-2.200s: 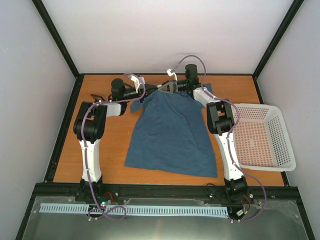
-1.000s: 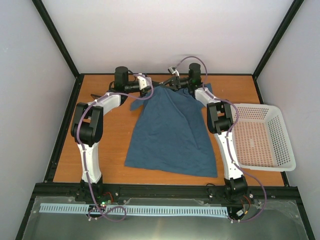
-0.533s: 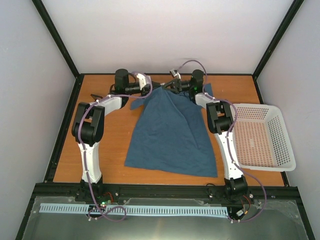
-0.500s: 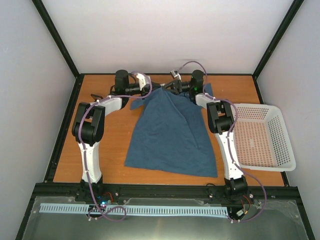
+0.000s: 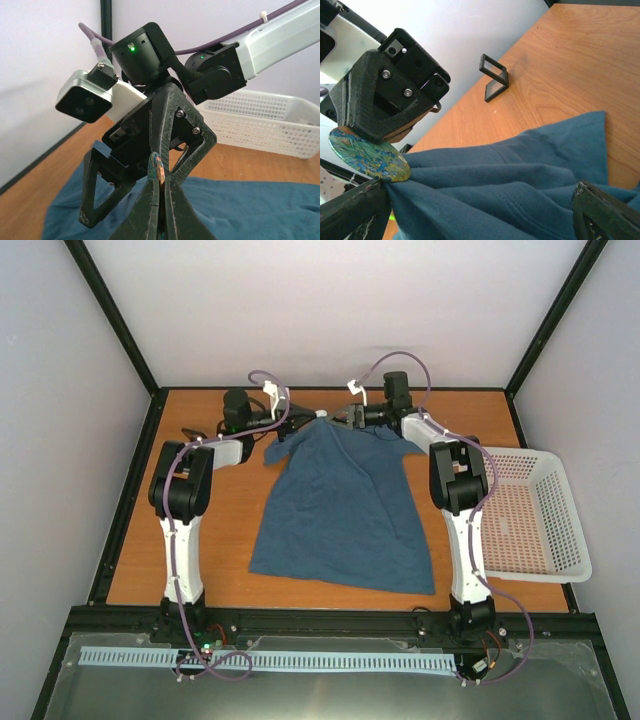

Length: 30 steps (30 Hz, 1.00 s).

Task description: Pin the brooch onto the clothing

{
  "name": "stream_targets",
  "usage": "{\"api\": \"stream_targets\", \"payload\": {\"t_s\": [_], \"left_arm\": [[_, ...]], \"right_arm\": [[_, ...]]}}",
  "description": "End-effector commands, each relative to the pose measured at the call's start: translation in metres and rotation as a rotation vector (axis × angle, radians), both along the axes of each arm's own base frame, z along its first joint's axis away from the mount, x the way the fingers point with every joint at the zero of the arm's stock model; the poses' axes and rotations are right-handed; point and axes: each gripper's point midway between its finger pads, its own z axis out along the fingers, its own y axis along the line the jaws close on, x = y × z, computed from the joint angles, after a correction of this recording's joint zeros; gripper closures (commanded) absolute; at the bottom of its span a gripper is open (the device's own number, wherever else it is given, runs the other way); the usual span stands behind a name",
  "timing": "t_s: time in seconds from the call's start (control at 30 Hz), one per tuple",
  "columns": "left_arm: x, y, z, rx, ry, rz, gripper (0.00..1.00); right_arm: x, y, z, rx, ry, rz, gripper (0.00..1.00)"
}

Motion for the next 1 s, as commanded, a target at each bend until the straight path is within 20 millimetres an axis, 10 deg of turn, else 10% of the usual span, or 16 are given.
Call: {"api": "stream_targets", "payload": {"t_s": [0.0, 0.33, 0.5, 0.97], "left_arm": [[-0.03, -0.009, 0.002, -0.004, 0.039, -0.164, 0.99], [-0.024, -0.005, -0.001, 0.018, 0.003, -0.106, 0.99], [-0.017, -0.017, -0.019, 0.189, -0.185, 0.026, 0.99], [-0.03, -0.035, -0.067, 0.54, -0.611, 0.273, 0.97]], "right_arm": [[0.014, -0.025, 0.002, -0.068, -0.097, -0.123, 0.05], [0.002, -0.034, 0.01, -0.111, -0.179, -0.129, 0.03], [0.023, -0.07, 0.011, -0.161, -0.116, -0.278, 0.0], [0.053, -0.135, -0.039, -0.551, -0.106, -0.562, 0.0]]}}
